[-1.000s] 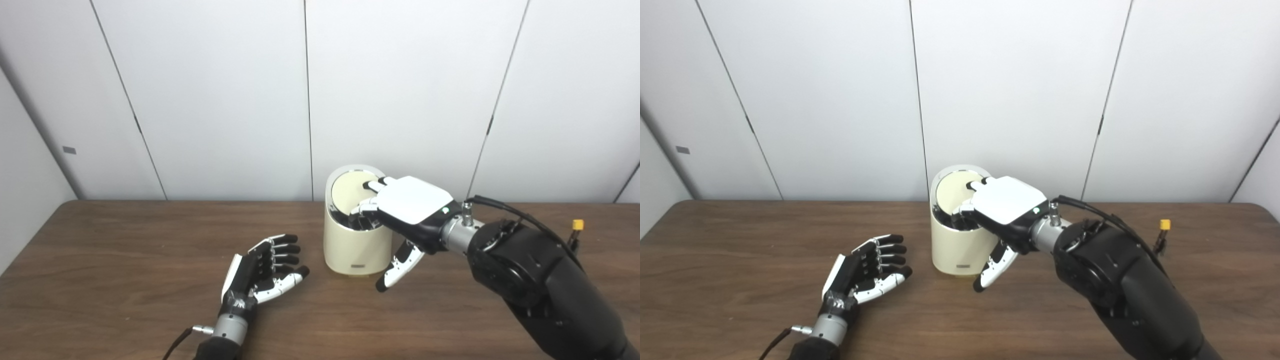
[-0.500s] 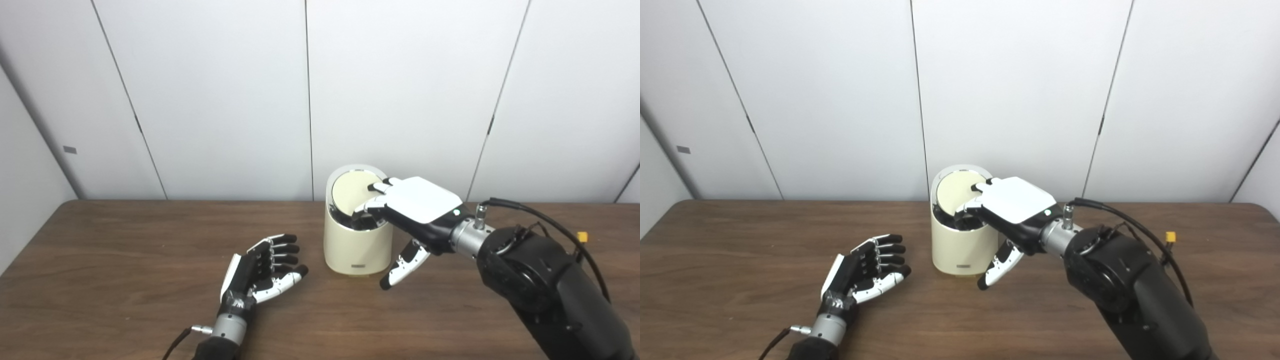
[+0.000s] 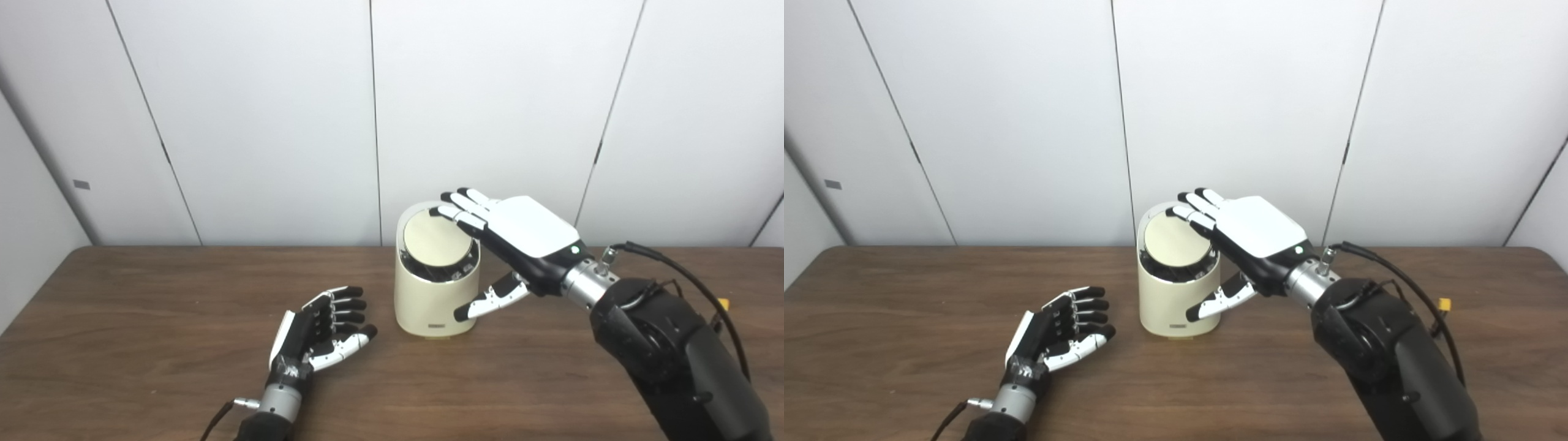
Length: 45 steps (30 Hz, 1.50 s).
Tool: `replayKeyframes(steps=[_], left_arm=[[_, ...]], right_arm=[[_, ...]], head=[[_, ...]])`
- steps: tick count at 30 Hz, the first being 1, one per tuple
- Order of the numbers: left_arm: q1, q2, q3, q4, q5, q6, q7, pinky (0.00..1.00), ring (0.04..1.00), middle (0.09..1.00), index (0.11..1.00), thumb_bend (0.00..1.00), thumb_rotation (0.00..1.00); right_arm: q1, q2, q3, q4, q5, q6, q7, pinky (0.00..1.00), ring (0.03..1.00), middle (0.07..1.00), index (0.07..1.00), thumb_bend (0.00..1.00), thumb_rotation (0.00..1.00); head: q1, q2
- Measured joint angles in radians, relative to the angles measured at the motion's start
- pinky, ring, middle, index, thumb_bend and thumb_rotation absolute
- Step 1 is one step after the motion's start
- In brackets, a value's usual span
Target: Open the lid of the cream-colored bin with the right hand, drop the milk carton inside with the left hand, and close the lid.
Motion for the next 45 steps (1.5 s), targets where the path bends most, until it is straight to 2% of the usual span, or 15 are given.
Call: replayKeyframes(steps=[3,8,12,14,17,20,23,26,29,30,45], left_arm=[[0.0,0.0,0.0,0.0,0.0,0.0,0.0,0.65,0.659,0.689,0.753,0.6,0.04],[0.0,0.004,0.0,0.0,0.0,0.0,-0.001,0.64,0.659,0.696,0.758,0.6,0.05],[0.0,0.005,0.001,-0.003,-0.001,0.0,-0.003,0.59,0.651,0.701,0.756,0.61,0.04],[0.0,0.005,0.003,-0.007,-0.002,0.0,-0.003,0.55,0.644,0.704,0.753,0.61,0.05],[-0.001,0.009,0.005,-0.011,-0.002,0.0,-0.003,0.53,0.639,0.71,0.749,0.61,0.07],[0.0,0.012,0.005,-0.017,-0.001,0.0,-0.003,0.53,0.65,0.72,0.757,0.62,0.12],[0.0,0.026,0.004,-0.018,-0.001,-0.004,-0.013,0.57,0.683,0.753,0.794,0.66,0.19],[0.0,0.038,0.002,-0.018,-0.003,-0.018,-0.033,0.61,0.719,0.789,0.839,0.68,0.23],[0.0,0.045,0.002,-0.027,-0.013,-0.022,-0.048,0.64,0.746,0.821,0.873,0.7,0.24],[0.0,0.046,0.002,-0.033,-0.022,-0.022,-0.054,0.65,0.756,0.831,0.885,0.73,0.26],[-0.004,0.061,0.001,-0.048,-0.037,-0.044,-0.079,0.71,0.833,0.879,0.922,0.75,0.31]], right_arm=[[-0.005,0.026,-0.023,0.006,0.03,0.022,0.0,0.8,0.987,1.0,0.979,0.75,0.35],[-0.004,0.029,-0.046,0.01,0.074,0.044,0.0,0.8,0.982,1.0,0.991,0.77,0.35],[0.006,0.036,-0.096,0.01,0.128,0.085,-0.014,0.69,0.914,0.976,0.961,0.8,0.34],[0.026,0.051,-0.133,0.01,0.182,0.102,-0.033,0.7,0.915,0.976,0.95,0.79,0.32],[0.059,0.069,-0.159,0.012,0.257,0.136,-0.04,0.74,0.933,0.984,0.935,0.78,0.33],[0.094,0.078,-0.183,0.017,0.333,0.152,-0.053,0.73,0.899,0.952,0.918,0.75,0.27],[0.127,0.08,-0.213,0.055,0.407,0.126,-0.094,0.7,0.874,0.941,0.924,0.75,0.27],[0.156,0.075,-0.241,0.1,0.461,0.088,-0.135,0.67,0.865,0.944,0.931,0.75,0.31],[0.182,0.067,-0.252,0.128,0.508,0.05,-0.162,0.68,0.868,0.951,0.932,0.77,0.34],[0.191,0.066,-0.256,0.131,0.52,0.04,-0.17,0.69,0.872,0.951,0.928,0.77,0.33],[0.276,0.074,-0.273,0.18,0.623,-0.007,-0.245,0.76,0.886,0.936,0.918,0.77,0.29]], head=[[-0.002,0.0],[0.002,0.0],[0.002,0.002],[0.002,-0.003],[0.003,-0.003],[0.003,-0.011],[0.002,-0.015],[0.005,-0.017],[0.006,-0.018],[0.006,-0.024],[0.011,-0.031]])
